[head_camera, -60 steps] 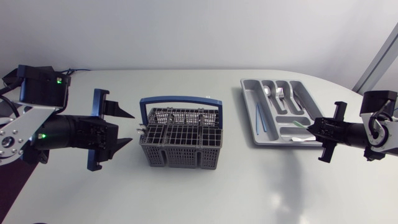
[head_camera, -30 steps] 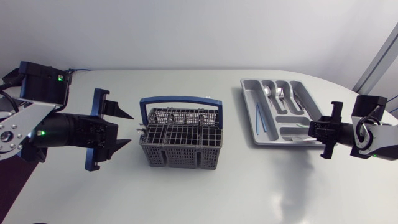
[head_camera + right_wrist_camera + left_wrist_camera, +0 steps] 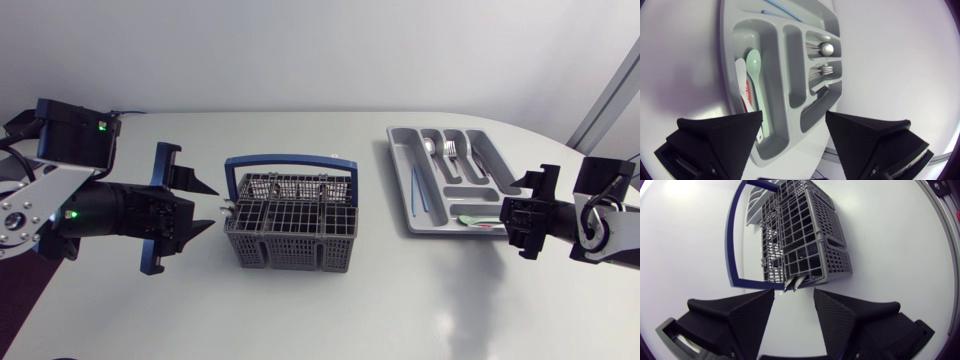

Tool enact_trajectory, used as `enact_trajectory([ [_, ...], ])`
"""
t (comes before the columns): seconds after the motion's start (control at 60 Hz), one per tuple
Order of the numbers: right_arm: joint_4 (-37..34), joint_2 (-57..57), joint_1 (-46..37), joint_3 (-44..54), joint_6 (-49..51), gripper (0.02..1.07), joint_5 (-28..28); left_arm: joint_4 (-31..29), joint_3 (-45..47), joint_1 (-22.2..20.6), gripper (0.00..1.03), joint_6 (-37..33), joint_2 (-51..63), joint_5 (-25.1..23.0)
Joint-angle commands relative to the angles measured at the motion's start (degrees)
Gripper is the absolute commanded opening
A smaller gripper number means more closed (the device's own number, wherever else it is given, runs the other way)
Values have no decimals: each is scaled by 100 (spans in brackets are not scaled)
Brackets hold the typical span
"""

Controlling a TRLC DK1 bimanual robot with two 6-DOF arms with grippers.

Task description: Unload the cutlery basket into the drawer organizer.

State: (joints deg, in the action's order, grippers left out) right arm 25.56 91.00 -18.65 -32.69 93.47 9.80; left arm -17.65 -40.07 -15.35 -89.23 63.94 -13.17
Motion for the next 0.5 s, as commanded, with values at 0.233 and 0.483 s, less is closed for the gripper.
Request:
enact_trajectory([
  [0.233,-43,-1076,319,544,-523,101,110,236,131,-134,37,-297,224,-1],
  [0.483,-280,-1665,644,825,-707,101,92,447,281,-99,33,-402,294,16],
])
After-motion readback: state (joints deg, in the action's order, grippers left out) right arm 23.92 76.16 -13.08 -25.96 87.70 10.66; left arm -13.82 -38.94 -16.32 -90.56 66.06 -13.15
